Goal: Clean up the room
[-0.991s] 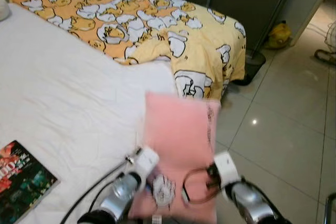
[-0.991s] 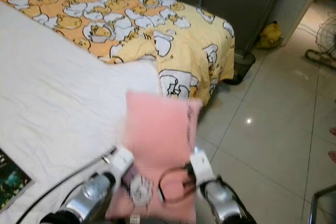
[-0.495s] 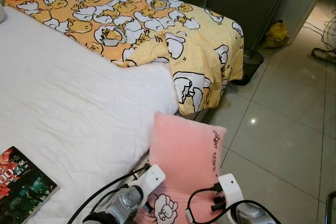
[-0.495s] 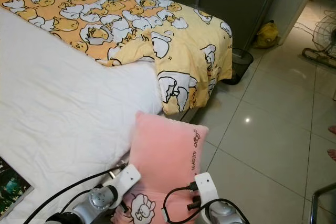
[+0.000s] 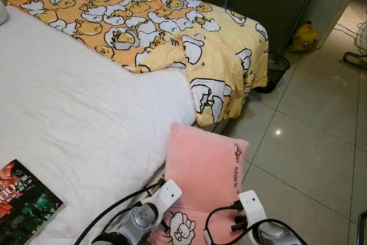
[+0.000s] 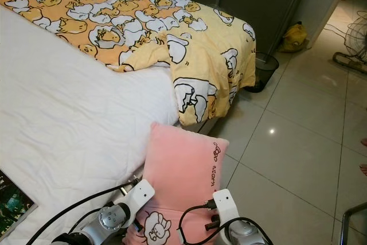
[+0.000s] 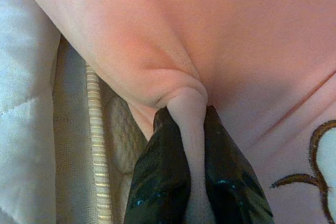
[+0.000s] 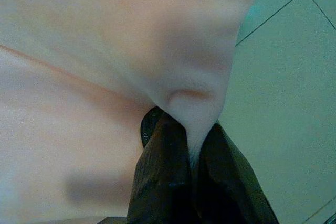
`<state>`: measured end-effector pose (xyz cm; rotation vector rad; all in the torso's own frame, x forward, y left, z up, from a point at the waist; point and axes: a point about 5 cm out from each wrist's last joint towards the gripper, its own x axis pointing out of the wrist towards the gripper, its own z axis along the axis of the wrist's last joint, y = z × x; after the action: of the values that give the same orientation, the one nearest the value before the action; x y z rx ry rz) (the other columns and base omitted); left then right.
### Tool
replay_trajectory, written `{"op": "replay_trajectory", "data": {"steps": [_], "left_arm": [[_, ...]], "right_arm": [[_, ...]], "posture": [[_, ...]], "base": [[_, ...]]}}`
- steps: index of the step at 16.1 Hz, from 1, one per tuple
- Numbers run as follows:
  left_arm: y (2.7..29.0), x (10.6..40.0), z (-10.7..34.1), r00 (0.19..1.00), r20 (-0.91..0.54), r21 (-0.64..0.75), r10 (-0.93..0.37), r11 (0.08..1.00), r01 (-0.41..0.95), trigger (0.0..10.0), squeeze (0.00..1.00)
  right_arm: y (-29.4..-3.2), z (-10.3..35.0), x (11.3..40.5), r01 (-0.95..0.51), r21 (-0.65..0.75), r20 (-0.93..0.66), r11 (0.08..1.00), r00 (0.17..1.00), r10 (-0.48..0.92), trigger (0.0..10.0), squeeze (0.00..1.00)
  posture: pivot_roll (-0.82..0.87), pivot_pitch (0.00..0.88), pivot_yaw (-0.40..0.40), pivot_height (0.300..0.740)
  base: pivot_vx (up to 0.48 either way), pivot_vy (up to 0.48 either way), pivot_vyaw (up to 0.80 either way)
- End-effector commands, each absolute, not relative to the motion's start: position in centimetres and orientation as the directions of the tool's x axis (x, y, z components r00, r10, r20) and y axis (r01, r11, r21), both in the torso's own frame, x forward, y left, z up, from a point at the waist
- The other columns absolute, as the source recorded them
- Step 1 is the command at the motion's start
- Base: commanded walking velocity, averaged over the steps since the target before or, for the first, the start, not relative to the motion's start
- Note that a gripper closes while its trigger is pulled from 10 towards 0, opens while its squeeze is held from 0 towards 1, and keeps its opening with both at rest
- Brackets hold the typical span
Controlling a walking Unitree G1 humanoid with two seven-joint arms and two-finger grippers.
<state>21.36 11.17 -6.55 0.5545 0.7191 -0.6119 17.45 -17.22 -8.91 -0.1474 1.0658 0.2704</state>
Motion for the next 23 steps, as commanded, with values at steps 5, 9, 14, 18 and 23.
{"op": "replay_trajectory", "data": {"steps": [5, 9, 14, 18, 23], "left_arm": [[14.8, 21.0, -7.1, 0.606, -0.776, 0.306, -0.177, 0.735, 0.606, 10.0, 0.00], [15.6, 21.3, -7.0, 0.650, -0.758, 0.187, -0.058, 0.935, 0.301, 10.0, 0.00], [15.5, 20.9, -7.2, 0.640, -0.765, 0.200, -0.072, 0.918, 0.342, 10.0, 0.00], [15.8, 20.6, -7.4, 0.633, -0.772, 0.185, -0.059, 0.932, 0.312, 10.0, 0.00], [16.1, 21.1, -7.2, 0.638, -0.770, 0.064, -0.011, 0.993, 0.095, 10.0, 0.00]], "right_arm": [[-21.8, -9.2, 15.6, -0.203, -0.129, -0.916, 0.971, 0.400, -0.038, 10.0, 0.00], [-21.8, -9.1, 15.8, -0.006, 0.000, -0.921, 1.000, 0.389, 0.002, 10.0, 0.00], [-24.0, -8.8, 15.2, -0.089, -0.093, -0.925, 0.992, 0.376, -0.053, 10.0, 0.00], [-23.5, -9.2, 14.5, -0.008, -0.017, -0.933, 1.000, 0.361, -0.013, 10.0, 0.00], [-22.9, -9.1, 14.9, 0.163, 0.115, -0.924, 0.980, 0.380, 0.045, 10.0, 0.00]], "posture": [[0.08, 0.000, -0.057, 0.740], [0.08, 0.000, -0.052, 0.740], [0.08, 0.000, -0.055, 0.740], [0.08, 0.000, -0.051, 0.740], [0.08, 0.000, -0.050, 0.740]], "base": [[0.000, 0.000, 0.00], [0.000, 0.000, 0.00], [0.000, 0.000, 0.00], [0.000, 0.000, 0.00], [0.000, 0.000, 0.00]]}}
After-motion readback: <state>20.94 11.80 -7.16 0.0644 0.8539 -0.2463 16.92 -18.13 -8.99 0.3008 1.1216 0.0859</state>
